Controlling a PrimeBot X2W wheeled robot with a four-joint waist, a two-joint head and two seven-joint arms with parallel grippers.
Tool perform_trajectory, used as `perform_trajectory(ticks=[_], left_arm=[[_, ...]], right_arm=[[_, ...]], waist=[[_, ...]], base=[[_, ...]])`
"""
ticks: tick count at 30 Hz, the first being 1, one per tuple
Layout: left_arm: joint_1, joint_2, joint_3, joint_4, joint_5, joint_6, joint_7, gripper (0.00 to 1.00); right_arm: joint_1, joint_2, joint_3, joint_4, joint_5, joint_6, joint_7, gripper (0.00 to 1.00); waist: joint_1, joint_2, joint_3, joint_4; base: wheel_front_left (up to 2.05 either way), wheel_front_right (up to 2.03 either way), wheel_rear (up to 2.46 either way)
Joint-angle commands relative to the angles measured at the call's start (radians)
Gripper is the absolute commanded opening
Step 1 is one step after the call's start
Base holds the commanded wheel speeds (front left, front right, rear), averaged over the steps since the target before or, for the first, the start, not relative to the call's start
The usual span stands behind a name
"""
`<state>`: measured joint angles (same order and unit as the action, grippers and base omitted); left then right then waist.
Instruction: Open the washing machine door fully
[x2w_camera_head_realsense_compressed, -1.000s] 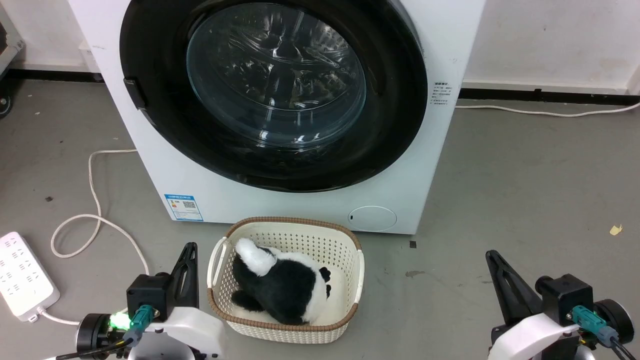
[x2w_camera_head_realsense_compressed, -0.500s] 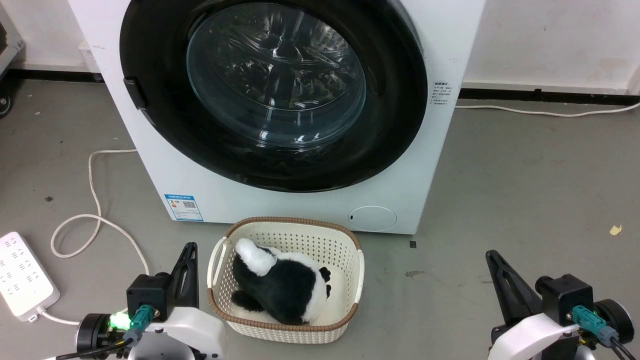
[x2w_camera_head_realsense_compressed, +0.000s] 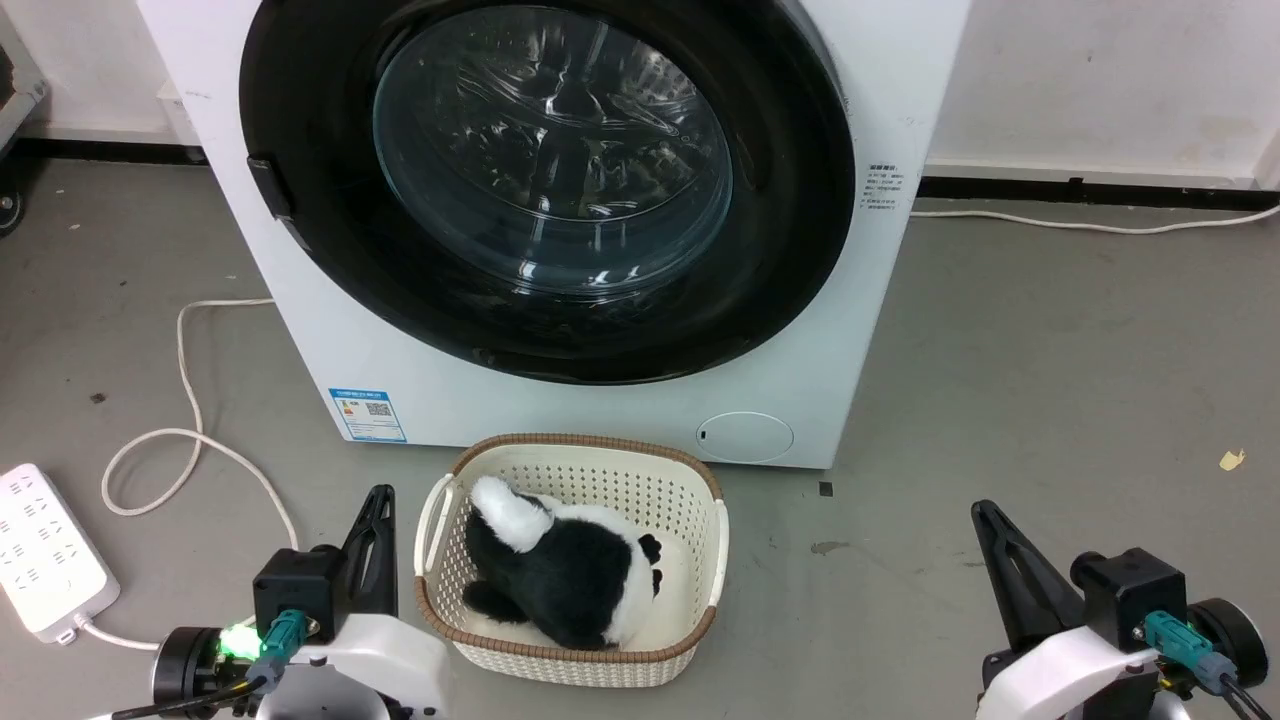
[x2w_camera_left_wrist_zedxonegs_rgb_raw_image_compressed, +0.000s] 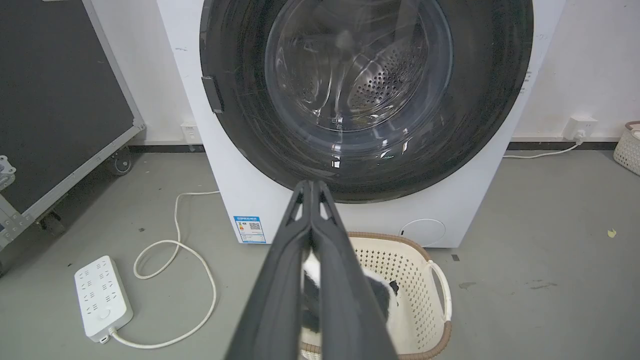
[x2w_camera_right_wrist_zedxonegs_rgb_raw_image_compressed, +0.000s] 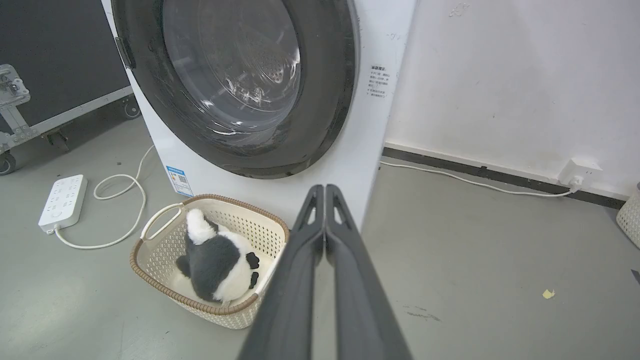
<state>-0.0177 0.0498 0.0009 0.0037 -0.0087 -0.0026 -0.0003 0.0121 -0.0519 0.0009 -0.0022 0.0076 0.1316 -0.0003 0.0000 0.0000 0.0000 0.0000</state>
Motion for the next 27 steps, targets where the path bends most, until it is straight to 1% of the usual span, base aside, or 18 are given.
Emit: perform_trajectory(ticks=[1, 4, 5, 27], left_arm=[[0.018, 0.0, -0.001, -0.004, 0.009, 0.003, 0.0, 0.0], [0.018, 0.0, -0.001, -0.004, 0.009, 0.003, 0.0, 0.0], [0.0, 0.0, 0.0, 0.0, -0.001, 0.0, 0.0, 1.0], [0.006, 0.0, -0.02, -0.001, -0.029, 0.017, -0.04, 1.0]], right_arm=[[-0.012, 0.002, -0.001, 0.002, -0.008, -0.001, 0.0, 0.0], [-0.012, 0.002, -0.001, 0.002, -0.008, -0.001, 0.0, 0.0], [0.0, 0.0, 0.0, 0.0, 0.0, 0.0, 0.0, 1.0], [-0.004, -0.003, -0.008, -0.002, 0.014, 0.0, -0.04, 1.0]], waist=[[0.0, 0.0, 0.0, 0.0], [0.0, 0.0, 0.0, 0.0], [0.0, 0.0, 0.0, 0.0], [0.0, 0.0, 0.014, 0.007]], base=[[0.0, 0.0, 0.0], [0.0, 0.0, 0.0], [0.0, 0.0, 0.0], [0.0, 0.0, 0.0]])
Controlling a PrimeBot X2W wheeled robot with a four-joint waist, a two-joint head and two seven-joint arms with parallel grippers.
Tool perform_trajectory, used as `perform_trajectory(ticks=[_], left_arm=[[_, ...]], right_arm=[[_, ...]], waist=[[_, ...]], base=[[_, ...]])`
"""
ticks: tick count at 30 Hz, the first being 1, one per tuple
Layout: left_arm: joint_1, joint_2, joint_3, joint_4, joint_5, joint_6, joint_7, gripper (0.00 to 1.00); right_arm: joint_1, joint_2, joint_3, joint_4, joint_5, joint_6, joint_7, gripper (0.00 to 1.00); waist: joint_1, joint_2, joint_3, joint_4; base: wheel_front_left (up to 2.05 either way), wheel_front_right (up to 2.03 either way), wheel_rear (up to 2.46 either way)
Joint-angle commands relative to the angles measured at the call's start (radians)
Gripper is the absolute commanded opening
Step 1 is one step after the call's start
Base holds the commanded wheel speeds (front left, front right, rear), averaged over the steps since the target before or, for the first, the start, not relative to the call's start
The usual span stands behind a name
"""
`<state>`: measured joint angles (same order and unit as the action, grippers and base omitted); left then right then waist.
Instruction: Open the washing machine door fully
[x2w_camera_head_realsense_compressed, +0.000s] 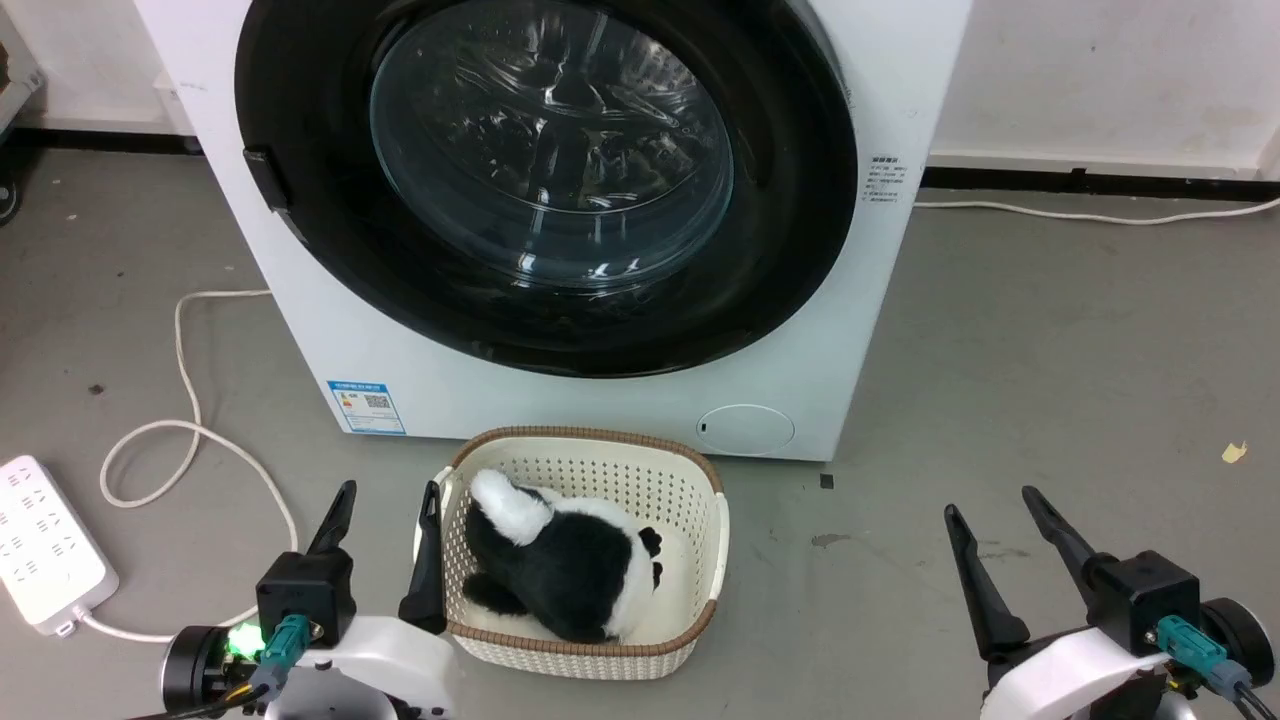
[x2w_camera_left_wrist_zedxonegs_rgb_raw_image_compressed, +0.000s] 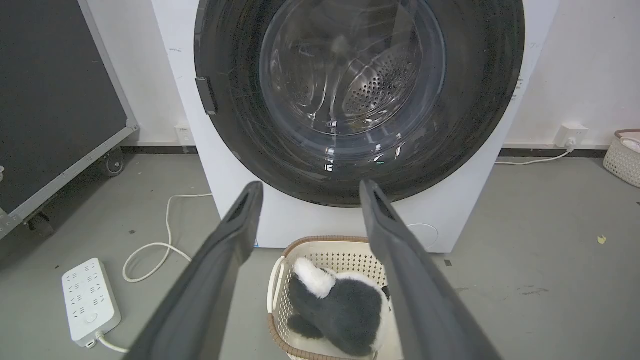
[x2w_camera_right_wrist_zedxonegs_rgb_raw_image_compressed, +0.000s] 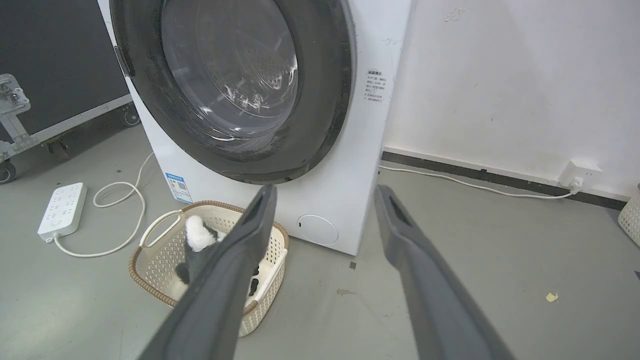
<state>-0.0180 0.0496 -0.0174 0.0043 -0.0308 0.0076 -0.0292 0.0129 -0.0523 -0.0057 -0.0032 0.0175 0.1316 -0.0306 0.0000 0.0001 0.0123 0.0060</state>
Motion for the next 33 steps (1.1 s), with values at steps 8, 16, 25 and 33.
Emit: perform_trajectory(ticks=[8, 16, 25, 33], left_arm=[[0.0, 0.0, -0.011, -0.013, -0.019, 0.016, -0.028, 1.0], [-0.012, 0.0, -0.022, -0.028, -0.033, 0.028, -0.044, 1.0], [-0.026, 0.0, -0.036, -0.044, -0.05, 0.045, -0.063, 1.0], [-0.041, 0.0, -0.048, -0.056, -0.067, 0.06, -0.078, 1.0]], right_arm=[[-0.035, -0.025, -0.004, -0.003, 0.013, 0.0, -0.026, 1.0], [-0.092, -0.064, -0.002, 0.004, 0.036, 0.0, -0.043, 1.0], [-0.185, -0.108, 0.004, 0.016, 0.093, 0.0, -0.041, 0.89], [-0.275, -0.14, -0.004, 0.031, 0.148, 0.0, -0.017, 0.0]], waist=[[0.0, -0.0001, 0.027, 0.013], [0.0, -0.0001, 0.062, 0.03], [0.0, -0.0001, 0.105, 0.054], [0.0, -0.0001, 0.14, 0.077]], base=[[0.0, 0.0, 0.0], [0.0, 0.0, 0.0], [0.0, 0.0, 0.0], [0.0, 0.0, 0.0]])
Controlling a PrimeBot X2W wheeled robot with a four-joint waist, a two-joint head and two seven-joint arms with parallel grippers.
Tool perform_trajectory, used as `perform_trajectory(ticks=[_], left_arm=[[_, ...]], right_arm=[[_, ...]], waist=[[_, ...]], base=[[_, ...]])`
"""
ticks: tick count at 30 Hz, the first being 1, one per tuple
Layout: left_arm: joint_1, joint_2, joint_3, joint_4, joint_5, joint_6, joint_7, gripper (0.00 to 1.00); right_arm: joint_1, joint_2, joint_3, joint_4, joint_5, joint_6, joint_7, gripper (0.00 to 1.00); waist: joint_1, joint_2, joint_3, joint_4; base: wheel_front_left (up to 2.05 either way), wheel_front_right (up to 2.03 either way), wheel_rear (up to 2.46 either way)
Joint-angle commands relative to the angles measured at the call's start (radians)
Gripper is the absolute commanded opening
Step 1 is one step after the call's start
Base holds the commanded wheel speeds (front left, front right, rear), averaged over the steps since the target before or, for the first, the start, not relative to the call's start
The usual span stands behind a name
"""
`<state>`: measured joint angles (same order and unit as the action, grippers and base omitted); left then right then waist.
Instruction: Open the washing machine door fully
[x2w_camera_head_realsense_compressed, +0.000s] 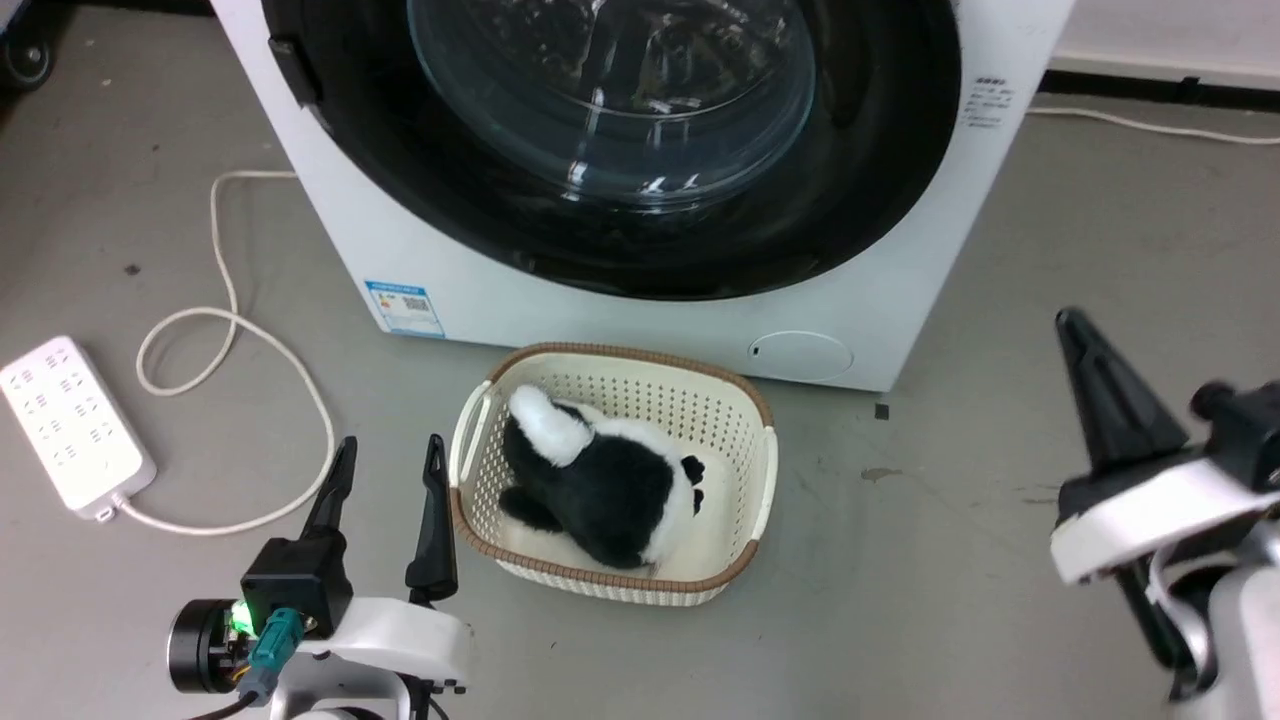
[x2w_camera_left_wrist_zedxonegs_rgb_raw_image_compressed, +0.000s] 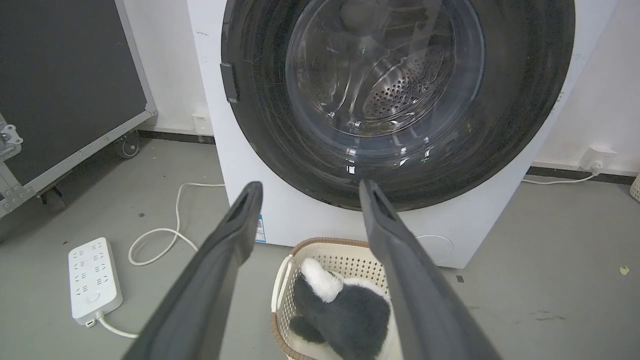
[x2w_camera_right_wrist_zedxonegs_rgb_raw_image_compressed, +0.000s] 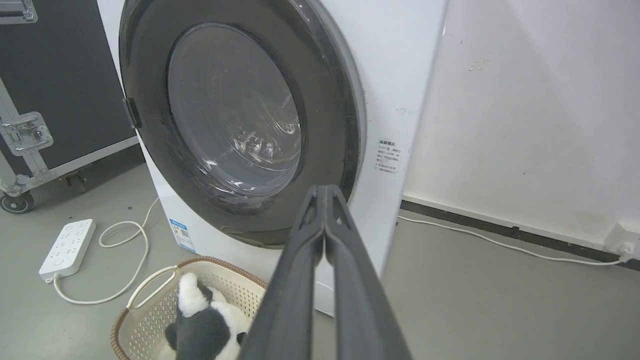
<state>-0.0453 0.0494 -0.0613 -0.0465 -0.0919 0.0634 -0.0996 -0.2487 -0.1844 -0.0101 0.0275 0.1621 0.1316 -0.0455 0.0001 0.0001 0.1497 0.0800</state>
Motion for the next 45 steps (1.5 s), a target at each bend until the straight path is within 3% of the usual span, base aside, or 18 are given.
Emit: perform_trajectory(ticks=[1, 24, 36, 45], left_arm=[[-0.018, 0.001, -0.007, -0.008, -0.01, 0.008, -0.012, 1.0], [-0.071, 0.001, -0.051, -0.039, -0.059, 0.055, -0.058, 1.0], [-0.095, 0.001, -0.073, -0.052, -0.068, 0.074, -0.083, 1.0], [-0.11, 0.001, -0.101, -0.061, -0.086, 0.093, -0.101, 1.0]], right_arm=[[-0.043, -0.009, -0.009, 0.01, 0.027, 0.0, 0.007, 0.0], [-0.443, 0.022, -0.186, 0.218, 0.282, -0.001, 0.215, 0.0], [-0.71, 0.058, -0.384, 0.449, 0.401, -0.001, 0.428, 0.0], [-0.874, 0.042, -0.526, 0.589, 0.469, -0.001, 0.596, 0.0]], waist=[[-0.0001, -0.0001, 0.013, 0.009], [-0.0001, -0.0001, 0.142, 0.077], [-0.0001, -0.0001, 0.197, 0.118], [-0.0001, -0.0001, 0.238, 0.157]], base=[[0.0, 0.0, 0.0], [0.0, 0.0, 0.0], [0.0, 0.0, 0.0], [0.0, 0.0, 0.0]])
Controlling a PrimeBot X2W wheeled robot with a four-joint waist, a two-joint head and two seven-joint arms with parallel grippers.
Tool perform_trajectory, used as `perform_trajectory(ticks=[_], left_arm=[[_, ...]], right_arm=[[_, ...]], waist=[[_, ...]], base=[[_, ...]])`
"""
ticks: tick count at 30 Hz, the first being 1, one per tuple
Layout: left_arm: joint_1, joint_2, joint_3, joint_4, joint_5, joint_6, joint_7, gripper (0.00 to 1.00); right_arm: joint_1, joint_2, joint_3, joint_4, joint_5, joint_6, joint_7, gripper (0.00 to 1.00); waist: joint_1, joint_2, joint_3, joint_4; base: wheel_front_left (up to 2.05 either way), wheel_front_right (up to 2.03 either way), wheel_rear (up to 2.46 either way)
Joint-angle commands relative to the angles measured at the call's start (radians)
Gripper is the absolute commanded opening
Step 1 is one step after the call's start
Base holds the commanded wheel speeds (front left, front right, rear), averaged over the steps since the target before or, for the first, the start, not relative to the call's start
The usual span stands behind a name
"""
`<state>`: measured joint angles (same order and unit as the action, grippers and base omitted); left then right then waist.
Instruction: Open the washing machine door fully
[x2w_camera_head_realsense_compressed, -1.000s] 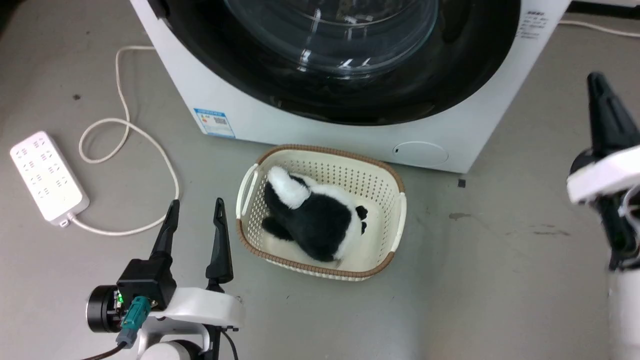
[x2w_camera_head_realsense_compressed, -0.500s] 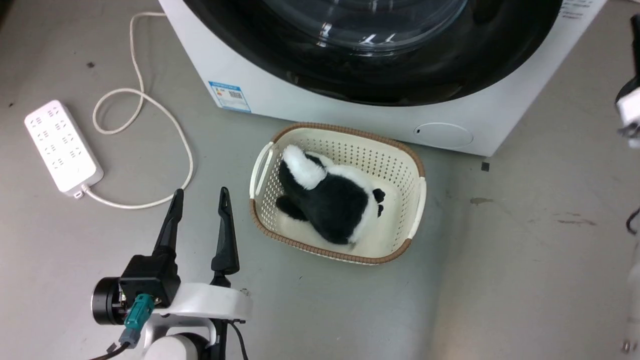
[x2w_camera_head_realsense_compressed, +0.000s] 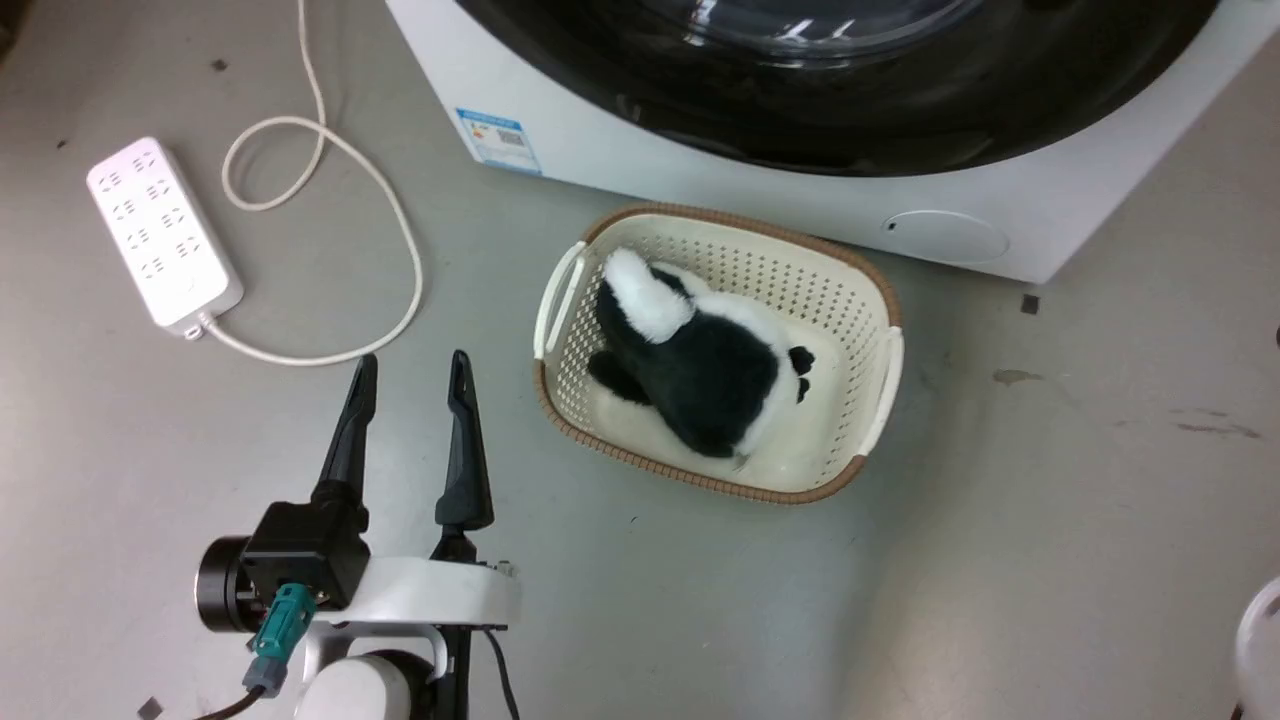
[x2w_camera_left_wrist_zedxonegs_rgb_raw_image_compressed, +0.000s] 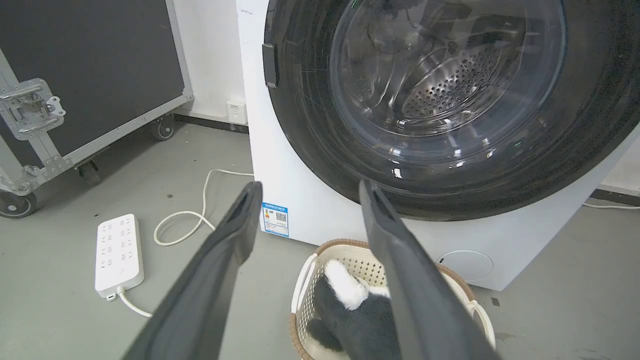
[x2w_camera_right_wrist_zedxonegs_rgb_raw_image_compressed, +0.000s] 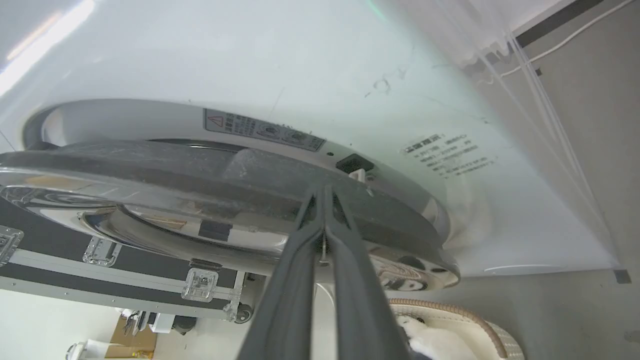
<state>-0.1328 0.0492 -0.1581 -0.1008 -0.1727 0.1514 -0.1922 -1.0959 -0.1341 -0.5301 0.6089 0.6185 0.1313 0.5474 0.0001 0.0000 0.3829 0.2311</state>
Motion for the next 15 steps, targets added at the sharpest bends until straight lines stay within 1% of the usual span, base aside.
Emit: perform_trajectory(ticks=[1, 4, 8, 15], left_arm=[[-0.024, 0.001, -0.008, -0.008, -0.007, 0.007, -0.011, 1.0], [-0.031, 0.001, -0.015, -0.013, -0.011, 0.014, -0.017, 1.0], [-0.037, 0.001, -0.022, -0.02, -0.018, 0.023, -0.026, 1.0], [-0.047, 0.001, -0.042, -0.02, -0.03, 0.035, -0.04, 1.0]], right_arm=[[-0.049, -0.014, -0.027, 0.032, 0.019, 0.0, 0.026, 0.0], [-0.107, -0.04, -0.073, 0.085, 0.017, 0.0, 0.076, 0.0], [-0.175, -0.057, -0.112, 0.139, 0.009, 0.0, 0.145, 0.0], [-0.259, -0.051, -0.178, 0.188, 0.019, 0.0, 0.245, 0.0]], waist=[[-0.0001, 0.0, 0.01, 0.01], [-0.0001, 0.0, 0.024, 0.023], [-0.0001, 0.0, 0.042, 0.036], [-0.0001, 0.0, 0.063, 0.054]], base=[[0.0, 0.0, 0.0], [0.0, 0.0, 0.0], [0.0, 0.0, 0.0], [0.0, 0.0, 0.0]])
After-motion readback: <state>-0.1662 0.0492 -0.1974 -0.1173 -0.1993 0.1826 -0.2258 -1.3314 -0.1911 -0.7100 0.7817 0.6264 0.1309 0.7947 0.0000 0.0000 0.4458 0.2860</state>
